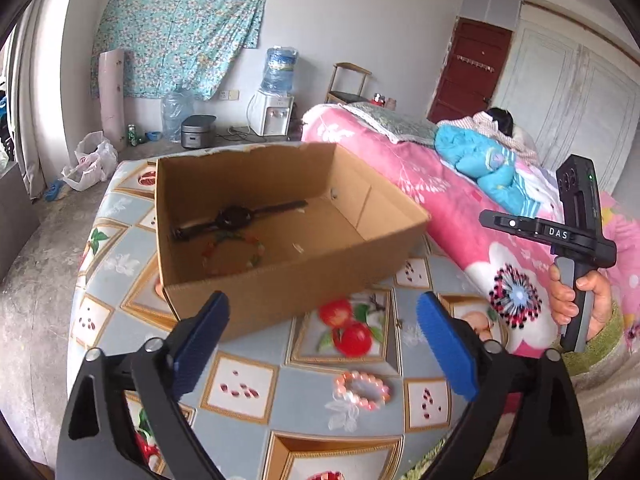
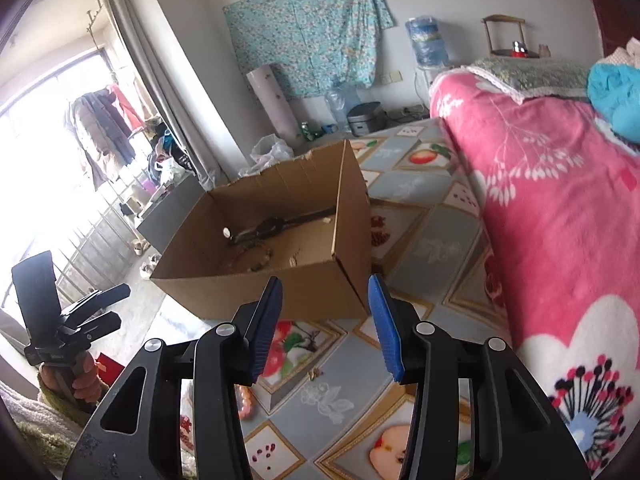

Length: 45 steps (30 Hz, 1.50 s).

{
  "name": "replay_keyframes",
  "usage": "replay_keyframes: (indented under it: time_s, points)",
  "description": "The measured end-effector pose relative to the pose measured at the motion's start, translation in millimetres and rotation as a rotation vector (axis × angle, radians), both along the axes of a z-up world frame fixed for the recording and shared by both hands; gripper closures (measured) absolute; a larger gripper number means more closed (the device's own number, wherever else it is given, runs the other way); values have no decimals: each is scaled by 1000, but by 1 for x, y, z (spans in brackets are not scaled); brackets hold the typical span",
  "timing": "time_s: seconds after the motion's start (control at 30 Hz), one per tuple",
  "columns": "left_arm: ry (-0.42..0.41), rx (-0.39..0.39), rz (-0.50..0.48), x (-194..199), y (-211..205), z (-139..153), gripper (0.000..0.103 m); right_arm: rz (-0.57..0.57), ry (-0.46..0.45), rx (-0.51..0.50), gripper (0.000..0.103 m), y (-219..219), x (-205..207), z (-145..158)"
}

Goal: Organize jewelry
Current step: 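Move both tools back to the pink bead bracelet on the table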

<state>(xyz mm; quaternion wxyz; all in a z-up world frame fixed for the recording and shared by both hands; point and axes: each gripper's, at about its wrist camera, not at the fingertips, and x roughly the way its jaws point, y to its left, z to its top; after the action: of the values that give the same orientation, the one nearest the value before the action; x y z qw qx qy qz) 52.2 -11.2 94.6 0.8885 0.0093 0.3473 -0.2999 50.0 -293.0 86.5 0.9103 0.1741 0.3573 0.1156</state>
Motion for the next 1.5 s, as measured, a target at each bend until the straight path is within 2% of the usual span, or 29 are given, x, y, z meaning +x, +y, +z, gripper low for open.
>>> replay_keyframes:
  time_s: [0.13, 0.2, 0.33, 0.47, 0.63, 0.73, 0.87, 1.07, 1.17, 1.43, 1.5]
  points:
    - [3, 77, -19, -14, -15, -20, 6, 7, 94, 2, 60, 11, -7, -34]
    - [24, 142, -17, -16, -28, -36, 6, 24, 132, -27, 60, 23, -6, -48]
    - [69, 204, -35, -18, -43, -70, 6, 54, 179, -98, 60, 47, -6, -69]
    - [145, 286, -16, -12, -56, -103, 6, 66, 206, -140, 60, 63, -3, -81]
    - [189, 366, 24, -6, -68, -119, 6, 80, 229, -164, 58, 71, 0, -88]
    - [190, 384, 52, -3, -69, -119, 6, 67, 229, -207, 40, 71, 2, -88]
    - [205, 408, 92, 3, -70, -120, 6, 35, 259, -226, 31, 66, 7, -93]
    - [237, 408, 119, 11, -67, -122, 6, -20, 299, -261, 22, 64, 12, -102]
    - [253, 410, 126, 14, -66, -125, 6, -40, 320, -317, 20, 68, 15, -108]
    - [281, 402, 142, 22, -56, -136, 6, -22, 317, -449, 11, 87, 15, -119]
    - [287, 392, 143, 24, -54, -137, 6, -24, 316, -453, 10, 88, 15, -120]
